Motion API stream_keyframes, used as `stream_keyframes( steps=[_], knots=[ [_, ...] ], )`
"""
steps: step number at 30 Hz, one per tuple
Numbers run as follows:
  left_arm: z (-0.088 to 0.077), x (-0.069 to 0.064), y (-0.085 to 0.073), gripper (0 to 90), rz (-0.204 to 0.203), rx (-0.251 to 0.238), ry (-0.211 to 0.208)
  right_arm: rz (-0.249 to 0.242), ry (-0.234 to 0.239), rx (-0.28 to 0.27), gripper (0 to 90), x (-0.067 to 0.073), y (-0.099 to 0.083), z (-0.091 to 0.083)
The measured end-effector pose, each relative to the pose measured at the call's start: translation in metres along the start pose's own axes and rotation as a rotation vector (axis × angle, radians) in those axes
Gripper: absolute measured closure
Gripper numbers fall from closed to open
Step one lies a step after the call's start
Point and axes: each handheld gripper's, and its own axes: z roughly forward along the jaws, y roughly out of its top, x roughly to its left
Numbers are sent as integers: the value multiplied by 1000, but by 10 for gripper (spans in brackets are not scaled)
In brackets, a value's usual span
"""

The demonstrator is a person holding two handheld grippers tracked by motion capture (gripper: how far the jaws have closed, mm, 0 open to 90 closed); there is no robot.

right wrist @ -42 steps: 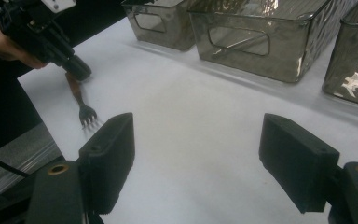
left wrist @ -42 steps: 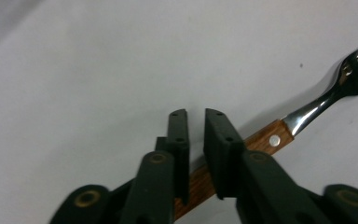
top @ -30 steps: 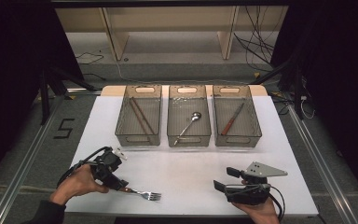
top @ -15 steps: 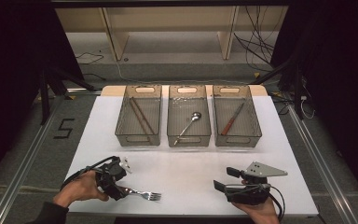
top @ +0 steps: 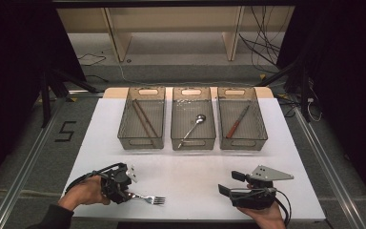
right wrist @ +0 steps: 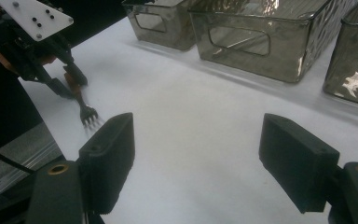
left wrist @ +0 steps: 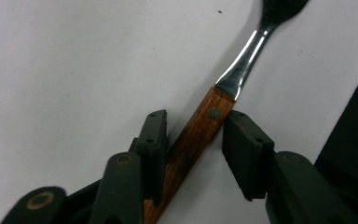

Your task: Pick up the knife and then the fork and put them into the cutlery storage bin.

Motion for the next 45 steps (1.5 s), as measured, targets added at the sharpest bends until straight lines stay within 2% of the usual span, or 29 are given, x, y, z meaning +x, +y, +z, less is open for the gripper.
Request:
stream_keyframes(
  steps=[2, 7, 8, 16, 20, 23, 24, 28, 31, 32, 45],
  knots=[
    [-1, 1, 0, 637, 21, 8, -10, 0, 2, -2, 275, 0, 0, 0],
    [-1, 1, -1, 693, 36, -5, -20, -1, 2, 2, 275, 0, 0, 0],
    [-1, 2, -1, 703, 51, 3, -21, 0, 3, 2, 275, 0, 0, 0],
    [-1, 0, -1, 759, 78, -2, -24, -2, 3, 3, 275, 0, 0, 1],
    [-2, 1, -2, 763, 64, -12, -24, -1, 2, 2, 275, 0, 0, 0],
    [-3, 2, -2, 765, 47, -20, 1, 0, 2, 3, 275, 0, 0, 0],
    [-3, 2, -2, 765, 29, -34, 6, 0, 2, 3, 275, 0, 0, 0],
    [-9, 4, 2, 766, 14, -60, 24, 0, 3, 3, 275, 0, 0, 1],
    [-14, 4, 9, 766, -11, -110, 31, 0, 3, 2, 275, 0, 0, 1],
    [-16, 5, 11, 766, -8, -115, 36, 1, 4, 2, 275, 0, 0, 1],
    [-36, 7, 58, 766, -83, -332, 38, 7, 1, -8, 275, -1, 0, -1]
  ],
)
